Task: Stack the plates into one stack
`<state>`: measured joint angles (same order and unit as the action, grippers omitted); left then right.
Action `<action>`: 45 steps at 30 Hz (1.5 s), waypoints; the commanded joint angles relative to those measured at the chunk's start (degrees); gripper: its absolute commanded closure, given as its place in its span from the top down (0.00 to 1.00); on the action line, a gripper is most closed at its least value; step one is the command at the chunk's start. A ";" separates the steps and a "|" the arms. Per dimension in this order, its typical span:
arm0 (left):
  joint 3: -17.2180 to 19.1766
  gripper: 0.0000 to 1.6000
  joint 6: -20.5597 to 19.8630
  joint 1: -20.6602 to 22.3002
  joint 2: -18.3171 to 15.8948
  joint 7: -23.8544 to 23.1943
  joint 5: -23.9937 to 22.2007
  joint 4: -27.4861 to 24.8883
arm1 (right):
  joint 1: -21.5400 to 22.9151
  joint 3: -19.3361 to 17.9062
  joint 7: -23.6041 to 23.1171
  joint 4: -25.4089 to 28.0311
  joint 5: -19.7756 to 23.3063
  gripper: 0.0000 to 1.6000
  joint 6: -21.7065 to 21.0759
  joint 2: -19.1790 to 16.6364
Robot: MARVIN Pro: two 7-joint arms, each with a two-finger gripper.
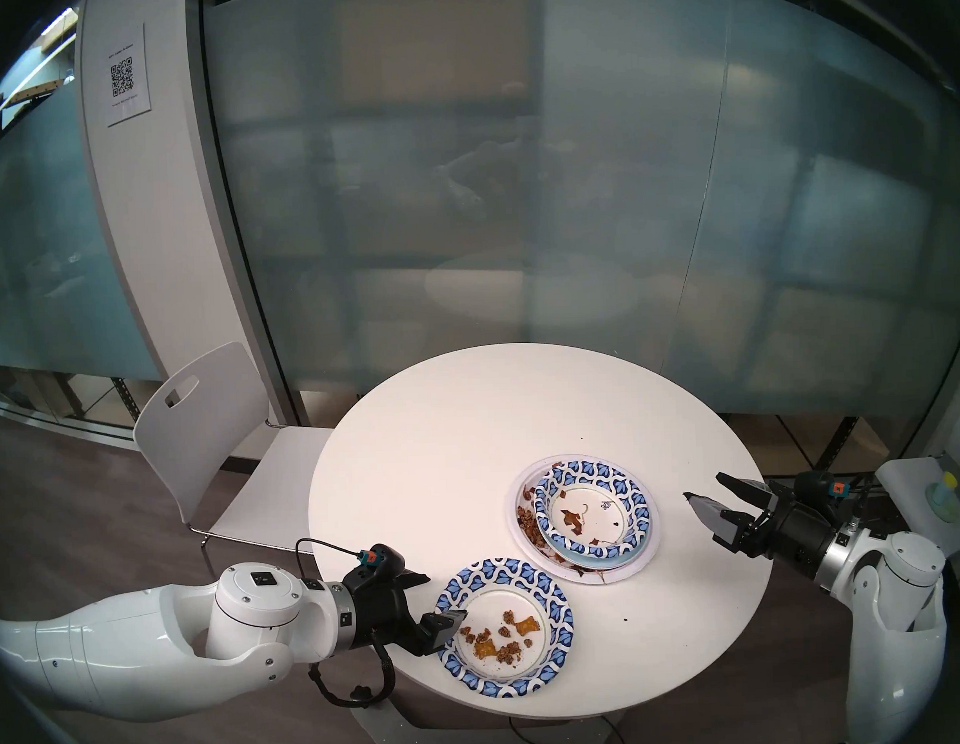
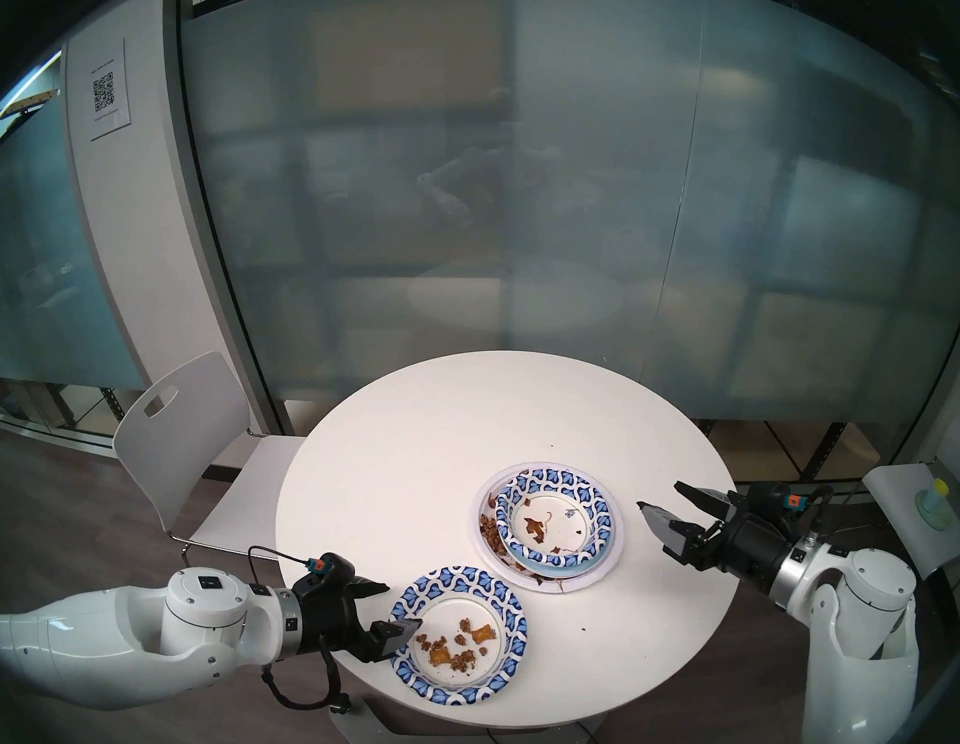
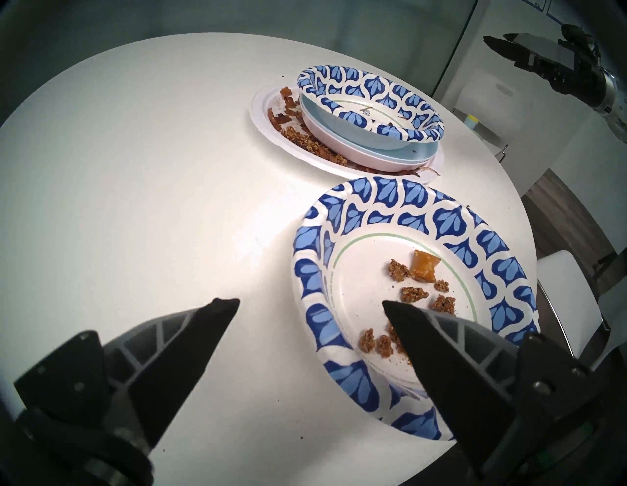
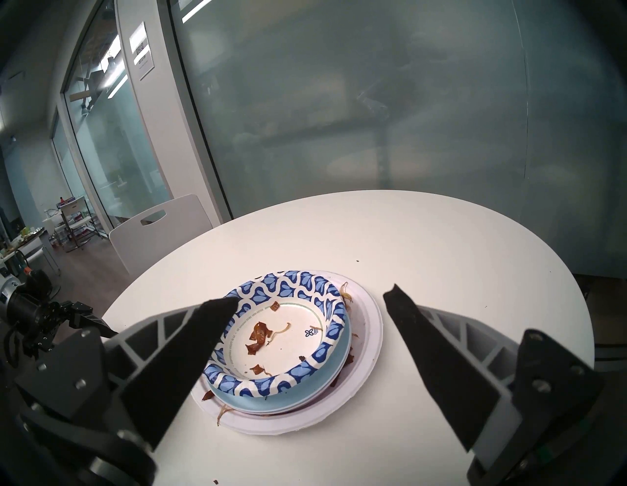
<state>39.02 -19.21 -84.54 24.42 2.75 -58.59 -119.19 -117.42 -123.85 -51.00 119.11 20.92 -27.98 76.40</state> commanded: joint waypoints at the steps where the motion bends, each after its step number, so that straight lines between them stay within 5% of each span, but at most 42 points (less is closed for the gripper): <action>1: -0.26 1.00 -1.48 1.32 4.07 1.50 0.11 0.71 | -0.01 0.25 -0.05 0.47 -0.10 1.00 0.37 0.20; 7: -0.39 1.00 -2.63 1.81 5.67 2.79 -0.41 1.66 | 0.07 -0.31 -0.34 -0.02 -0.19 1.00 0.70 0.21; 8: -0.49 0.87 -2.79 1.97 5.81 2.74 -0.15 1.75 | 0.06 -0.39 -0.43 -0.15 -0.21 1.00 0.73 0.16; 11: -0.81 0.85 -3.39 2.19 6.45 2.77 -0.02 2.08 | 0.05 -0.54 -0.58 -0.30 -0.26 1.00 0.67 0.19; 12: -0.89 0.59 -3.44 2.18 6.57 2.83 0.02 2.10 | 0.02 -0.61 -0.59 -0.29 -0.26 1.00 0.68 0.26; 13: -0.96 0.48 -3.56 2.19 6.67 2.88 0.04 2.10 | -0.01 -0.70 -0.60 -0.27 -0.26 1.00 0.65 0.35; 17: -1.18 0.28 -4.13 2.37 6.91 3.11 0.17 1.97 | -0.11 -0.97 -0.76 -0.28 -0.23 1.00 0.59 0.53; 20: -1.24 0.00 -4.71 2.57 7.08 3.12 -0.03 1.96 | -0.11 -1.09 -0.86 -0.28 -0.23 1.00 0.50 0.59; 32: 0.54 0.00 -8.40 3.89 7.70 5.88 -3.93 0.96 | 0.80 -1.19 -1.54 -2.24 -0.21 1.00 1.24 0.56; 45: 6.70 0.00 -10.82 3.42 6.40 5.94 -20.16 4.43 | 1.32 -1.54 -1.95 -3.14 -0.20 1.00 1.55 0.53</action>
<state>42.14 -29.72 -80.94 31.66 9.23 -71.13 -116.35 -116.89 -125.28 -52.85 115.76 20.45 -26.88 77.13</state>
